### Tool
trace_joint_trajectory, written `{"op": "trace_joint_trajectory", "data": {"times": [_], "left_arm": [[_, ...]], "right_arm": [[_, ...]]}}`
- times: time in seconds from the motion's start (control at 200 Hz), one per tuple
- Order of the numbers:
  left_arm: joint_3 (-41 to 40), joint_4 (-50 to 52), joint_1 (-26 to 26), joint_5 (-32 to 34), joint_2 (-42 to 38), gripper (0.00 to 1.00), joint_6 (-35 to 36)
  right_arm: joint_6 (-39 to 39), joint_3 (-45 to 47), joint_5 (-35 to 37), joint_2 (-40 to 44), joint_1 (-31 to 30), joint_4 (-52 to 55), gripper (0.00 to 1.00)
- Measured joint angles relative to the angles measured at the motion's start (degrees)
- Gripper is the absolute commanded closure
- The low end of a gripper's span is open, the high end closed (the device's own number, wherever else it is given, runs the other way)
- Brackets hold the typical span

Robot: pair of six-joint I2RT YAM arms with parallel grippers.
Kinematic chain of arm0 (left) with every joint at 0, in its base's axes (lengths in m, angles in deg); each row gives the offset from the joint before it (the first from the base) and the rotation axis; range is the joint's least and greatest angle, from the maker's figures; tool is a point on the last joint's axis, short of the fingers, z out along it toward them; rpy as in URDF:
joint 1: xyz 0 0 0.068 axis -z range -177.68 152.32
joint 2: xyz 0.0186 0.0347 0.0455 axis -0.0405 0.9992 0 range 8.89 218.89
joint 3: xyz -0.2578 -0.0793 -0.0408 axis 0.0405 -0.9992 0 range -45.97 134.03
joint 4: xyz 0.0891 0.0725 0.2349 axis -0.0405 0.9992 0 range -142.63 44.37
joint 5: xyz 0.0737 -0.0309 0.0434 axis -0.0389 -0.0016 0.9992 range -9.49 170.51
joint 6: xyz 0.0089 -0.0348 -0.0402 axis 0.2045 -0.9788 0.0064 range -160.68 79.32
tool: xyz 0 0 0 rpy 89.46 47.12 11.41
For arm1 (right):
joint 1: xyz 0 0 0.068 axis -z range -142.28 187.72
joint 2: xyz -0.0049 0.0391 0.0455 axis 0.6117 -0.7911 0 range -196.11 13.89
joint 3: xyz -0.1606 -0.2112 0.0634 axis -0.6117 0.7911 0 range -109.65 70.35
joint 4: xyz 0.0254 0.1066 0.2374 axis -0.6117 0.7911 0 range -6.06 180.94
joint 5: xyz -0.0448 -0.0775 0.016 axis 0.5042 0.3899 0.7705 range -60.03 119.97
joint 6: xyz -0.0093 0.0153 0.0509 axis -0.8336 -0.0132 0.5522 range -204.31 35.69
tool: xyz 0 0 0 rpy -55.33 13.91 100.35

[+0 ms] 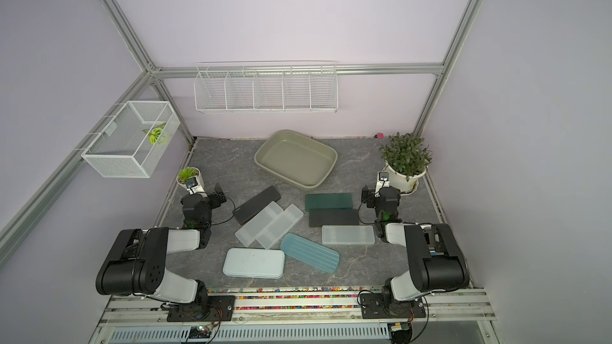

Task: Put the pencil case into the storage box
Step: Adjust the storage box at the center of the board.

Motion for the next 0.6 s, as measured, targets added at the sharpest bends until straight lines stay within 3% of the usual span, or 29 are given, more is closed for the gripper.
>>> {"op": "trace_joint_trajectory", "data": {"times": [0.26, 0.345, 0.47, 0.6], "left_arm": [[0.4, 1.2, 0.0, 0.2, -0.4, 0.06, 0.5], [5.3, 13.7, 0.1, -0.2, -4.6, 0.1, 0.3], [19.7, 30.8, 0.5, -2.6, -10.8, 0.18, -2.4], [33.2, 45.2, 1.7, -5.1, -11.8, 0.4, -6.7]], "right_arm": [[-0.2, 0.0, 2.0, 0.1, -0.5, 0.0, 0.01], [-0.2, -5.6, 4.6, 2.4, -1.8, 12.7, 0.01], [-0.3, -20.8, 6.7, 5.3, -6.2, 28.9, 0.01], [3.1, -35.8, 7.9, 4.9, -13.8, 40.9, 0.01]]}}
